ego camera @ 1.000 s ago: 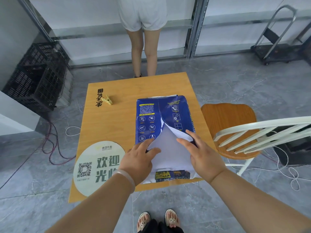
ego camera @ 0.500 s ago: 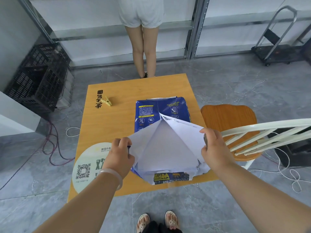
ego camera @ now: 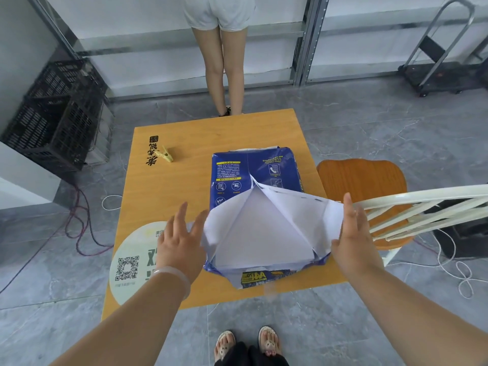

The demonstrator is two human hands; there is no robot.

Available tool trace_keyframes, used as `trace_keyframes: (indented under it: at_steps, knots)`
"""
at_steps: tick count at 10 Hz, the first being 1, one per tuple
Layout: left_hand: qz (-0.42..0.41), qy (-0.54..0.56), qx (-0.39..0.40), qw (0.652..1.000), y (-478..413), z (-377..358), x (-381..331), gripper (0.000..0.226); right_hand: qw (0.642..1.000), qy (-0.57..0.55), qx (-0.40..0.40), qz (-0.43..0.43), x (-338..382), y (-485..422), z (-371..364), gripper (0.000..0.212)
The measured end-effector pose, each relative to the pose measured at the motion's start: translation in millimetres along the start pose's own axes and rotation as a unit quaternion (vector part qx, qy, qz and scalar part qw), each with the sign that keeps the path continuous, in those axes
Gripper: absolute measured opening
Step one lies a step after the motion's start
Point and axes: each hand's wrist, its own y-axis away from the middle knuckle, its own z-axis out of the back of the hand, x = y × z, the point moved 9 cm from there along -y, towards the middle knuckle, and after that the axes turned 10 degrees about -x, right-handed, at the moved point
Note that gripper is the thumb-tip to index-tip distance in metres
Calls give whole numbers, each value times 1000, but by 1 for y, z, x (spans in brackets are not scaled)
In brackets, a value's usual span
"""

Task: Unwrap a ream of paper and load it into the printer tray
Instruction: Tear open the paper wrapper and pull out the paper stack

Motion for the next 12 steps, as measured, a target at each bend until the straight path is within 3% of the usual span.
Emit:
trace_keyframes:
  at_steps: [1,2,3,4,5,6,7,8,9,10,12]
  knots:
    - [-185,-38,-103,977,2,12,-29,51,977,132,-61,153,24,1,6,103]
    - [-339,-74,-58,936,16,4,-60,34,923,168,-122,324,58,13,8,81]
    - [-396,-144,47,906,28,-12,-78,25,896,164,-133,390,79,26,9,45]
    - [-369,-192,145,898,28,-13,-86,22,890,224,-87,387,83,29,3,31]
    - [-324,-209,188,903,25,-18,-87,28,877,289,-10,384,83,33,-13,17]
    - [-267,-219,232,909,21,-28,-81,33,861,366,91,342,84,40,-25,15]
    - [-279,-242,288,884,30,-37,-77,35,840,414,130,326,88,45,-30,23]
    - [-297,-269,303,865,32,-41,-69,39,845,424,141,293,89,38,-26,25]
    - [-162,-191,346,904,23,-39,-53,39,852,433,162,245,85,21,-20,27]
    - [-16,-19,257,966,3,-30,-43,36,856,434,205,192,77,11,-20,24]
    - [51,35,253,965,3,-30,-36,34,879,404,217,128,70,9,-20,24]
